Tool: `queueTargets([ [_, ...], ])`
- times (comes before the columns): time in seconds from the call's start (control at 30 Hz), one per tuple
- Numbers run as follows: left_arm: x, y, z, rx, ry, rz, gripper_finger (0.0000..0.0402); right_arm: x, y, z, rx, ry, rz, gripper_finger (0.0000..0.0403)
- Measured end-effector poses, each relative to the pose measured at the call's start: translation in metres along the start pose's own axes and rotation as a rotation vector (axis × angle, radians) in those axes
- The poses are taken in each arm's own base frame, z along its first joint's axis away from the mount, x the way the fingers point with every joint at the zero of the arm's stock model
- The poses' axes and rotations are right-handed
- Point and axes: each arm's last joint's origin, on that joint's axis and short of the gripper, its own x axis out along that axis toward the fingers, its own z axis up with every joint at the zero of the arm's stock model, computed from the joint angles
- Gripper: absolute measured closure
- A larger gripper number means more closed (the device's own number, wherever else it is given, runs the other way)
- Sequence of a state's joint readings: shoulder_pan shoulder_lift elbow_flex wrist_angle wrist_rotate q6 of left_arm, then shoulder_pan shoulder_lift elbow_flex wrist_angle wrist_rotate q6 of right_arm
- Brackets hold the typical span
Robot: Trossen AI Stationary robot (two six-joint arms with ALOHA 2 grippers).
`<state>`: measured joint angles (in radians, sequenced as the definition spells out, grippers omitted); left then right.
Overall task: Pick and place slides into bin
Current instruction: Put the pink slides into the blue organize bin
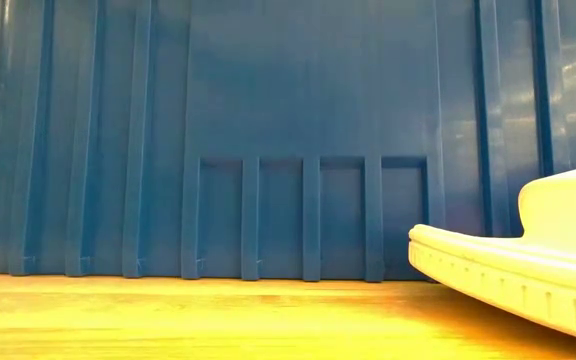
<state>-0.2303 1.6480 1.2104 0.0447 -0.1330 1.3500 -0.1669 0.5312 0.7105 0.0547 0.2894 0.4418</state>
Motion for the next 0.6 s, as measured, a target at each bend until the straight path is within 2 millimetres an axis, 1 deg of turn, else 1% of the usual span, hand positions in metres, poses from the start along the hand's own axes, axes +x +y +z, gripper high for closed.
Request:
queueTargets([
  [0.07,0.005,-0.013,0.000,0.011,0.011,-0.044,0.0401,0.000,0.000,0.000,-0.005,0.002,-0.001,0.0250],
  [0.27,0.008,-0.036,0.008,0.139,-0.043,-0.105,0.0401,-0.001,-0.001,0.000,-0.007,0.001,-0.004,0.0254],
  [0.4,0.008,-0.037,0.008,0.183,-0.023,-0.065,0.0401,-0.001,-0.001,0.001,-0.009,-0.002,-0.006,0.0254],
  [0.53,-0.003,-0.029,0.013,0.172,-0.060,-0.035,0.0401,-0.001,-0.002,0.001,-0.009,-0.016,-0.035,0.0258],
  [0.6,-0.007,-0.030,0.016,0.146,-0.069,-0.043,0.0401,-0.001,-0.002,0.001,-0.026,-0.023,-0.052,0.0260],
])
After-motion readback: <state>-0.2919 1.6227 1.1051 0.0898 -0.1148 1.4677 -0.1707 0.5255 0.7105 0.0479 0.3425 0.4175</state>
